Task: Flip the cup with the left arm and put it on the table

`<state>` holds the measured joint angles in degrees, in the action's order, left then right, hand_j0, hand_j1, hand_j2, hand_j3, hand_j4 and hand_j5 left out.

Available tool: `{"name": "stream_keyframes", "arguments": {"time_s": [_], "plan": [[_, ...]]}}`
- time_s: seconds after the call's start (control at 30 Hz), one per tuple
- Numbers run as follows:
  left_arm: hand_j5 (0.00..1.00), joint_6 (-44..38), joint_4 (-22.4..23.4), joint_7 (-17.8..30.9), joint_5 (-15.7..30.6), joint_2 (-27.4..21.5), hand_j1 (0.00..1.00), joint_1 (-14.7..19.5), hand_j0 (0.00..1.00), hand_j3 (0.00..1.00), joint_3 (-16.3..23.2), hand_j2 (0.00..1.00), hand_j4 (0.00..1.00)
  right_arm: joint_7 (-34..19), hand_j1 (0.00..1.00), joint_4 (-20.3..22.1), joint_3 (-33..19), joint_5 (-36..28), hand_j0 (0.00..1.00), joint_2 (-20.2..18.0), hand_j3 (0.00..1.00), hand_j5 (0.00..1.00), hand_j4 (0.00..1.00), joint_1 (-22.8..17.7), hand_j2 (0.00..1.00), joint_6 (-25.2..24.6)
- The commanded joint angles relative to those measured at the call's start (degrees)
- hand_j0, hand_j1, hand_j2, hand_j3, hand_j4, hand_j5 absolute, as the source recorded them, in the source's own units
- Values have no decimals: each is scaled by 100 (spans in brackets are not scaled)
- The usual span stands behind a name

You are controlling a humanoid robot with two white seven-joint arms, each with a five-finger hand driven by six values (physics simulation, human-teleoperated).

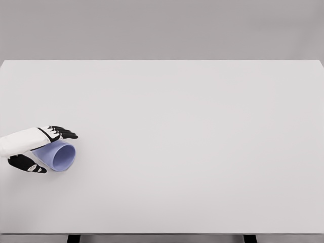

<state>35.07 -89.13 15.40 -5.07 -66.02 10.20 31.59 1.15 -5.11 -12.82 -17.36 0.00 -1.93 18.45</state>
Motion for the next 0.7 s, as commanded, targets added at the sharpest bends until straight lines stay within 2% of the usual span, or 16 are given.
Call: {"name": "stream_keyframes", "arguments": {"time_s": [0.0, 0.67], "plan": [[100, -7, 28, -2, 33, 28, 100, -9, 100, 100, 5, 100, 100, -1, 100, 1, -1, -4, 100, 0, 100, 100, 100, 0, 100, 1], [100, -7, 177, -2, -46, 125, 100, 0, 100, 100, -4, 100, 100, -1, 100, 1, -1, -4, 100, 0, 100, 100, 100, 0, 100, 1]]}}
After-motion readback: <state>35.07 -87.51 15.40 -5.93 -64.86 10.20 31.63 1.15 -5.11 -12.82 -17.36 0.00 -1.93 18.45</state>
